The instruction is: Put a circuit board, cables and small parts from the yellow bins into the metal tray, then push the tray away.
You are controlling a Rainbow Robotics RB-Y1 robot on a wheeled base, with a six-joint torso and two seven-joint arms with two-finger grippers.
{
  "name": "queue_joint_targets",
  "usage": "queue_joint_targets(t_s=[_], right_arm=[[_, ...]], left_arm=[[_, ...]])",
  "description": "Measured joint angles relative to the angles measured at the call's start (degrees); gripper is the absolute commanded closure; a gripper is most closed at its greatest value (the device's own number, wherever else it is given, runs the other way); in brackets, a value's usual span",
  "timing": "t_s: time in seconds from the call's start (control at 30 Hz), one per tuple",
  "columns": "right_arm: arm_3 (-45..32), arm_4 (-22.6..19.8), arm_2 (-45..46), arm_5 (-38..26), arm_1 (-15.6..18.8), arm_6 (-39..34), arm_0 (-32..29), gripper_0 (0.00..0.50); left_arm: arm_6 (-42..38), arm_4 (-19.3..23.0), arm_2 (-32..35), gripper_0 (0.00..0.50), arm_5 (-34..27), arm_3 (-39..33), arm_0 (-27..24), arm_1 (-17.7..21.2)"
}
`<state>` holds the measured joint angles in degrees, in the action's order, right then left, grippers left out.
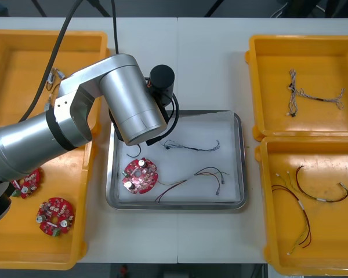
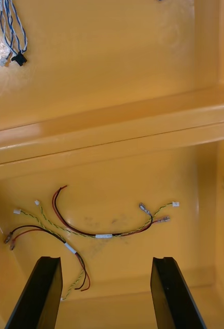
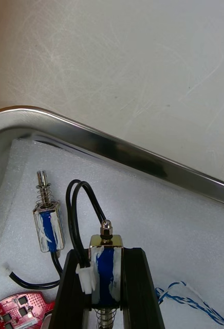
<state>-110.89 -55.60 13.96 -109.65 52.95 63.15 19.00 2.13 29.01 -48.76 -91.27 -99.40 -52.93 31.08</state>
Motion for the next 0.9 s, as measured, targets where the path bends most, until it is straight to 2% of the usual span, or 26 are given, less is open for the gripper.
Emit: queue_joint_targets(t_s=[0.07, 0.13, 0.17, 0.23, 0.27, 0.37, 0.57, 0.9], right_arm=[[0.0, 0.0, 0.0, 0.0, 0.0, 0.0, 0.0, 0.0], [0.0, 0.0, 0.0, 0.0, 0.0, 0.0, 0.0, 0.0], [0.0, 0.0, 0.0, 0.0, 0.0, 0.0, 0.0, 0.0], [0.0, 0.0, 0.0, 0.0, 0.0, 0.0, -0.1, 0.0], [0.0, 0.0, 0.0, 0.0, 0.0, 0.0, -0.1, 0.0], [0.0, 0.0, 0.0, 0.0, 0.0, 0.0, -0.1, 0.0], [0.0, 0.0, 0.0, 0.0, 0.0, 0.0, -0.1, 0.0], [0.0, 0.0, 0.0, 0.0, 0.0, 0.0, -0.1, 0.0]], left_arm=[[0.0, 0.1, 0.0, 0.365, 0.1, 0.0, 0.0, 0.0], [0.0, 0.1, 0.0, 0.309, 0.3, 0.0, 0.0, 0.0], [0.0, 0.1, 0.0, 0.256, 0.3, 0.0, 0.0, 0.0], [0.0, 0.1, 0.0, 0.19, 0.4, 0.1, 0.0, 0.0], [0.0, 0.1, 0.0, 0.181, 0.5, 0.1, 0.0, 0.0], [0.0, 0.1, 0.0, 0.076, 0.6, 0.1, 0.0, 0.0], [-0.1, 0.6, 0.0, 0.02, 0.6, 0.1, 0.0, 0.0], [-0.1, 1.3, 0.0, 0.0, 0.5, -0.1, 0.0, 0.0]])
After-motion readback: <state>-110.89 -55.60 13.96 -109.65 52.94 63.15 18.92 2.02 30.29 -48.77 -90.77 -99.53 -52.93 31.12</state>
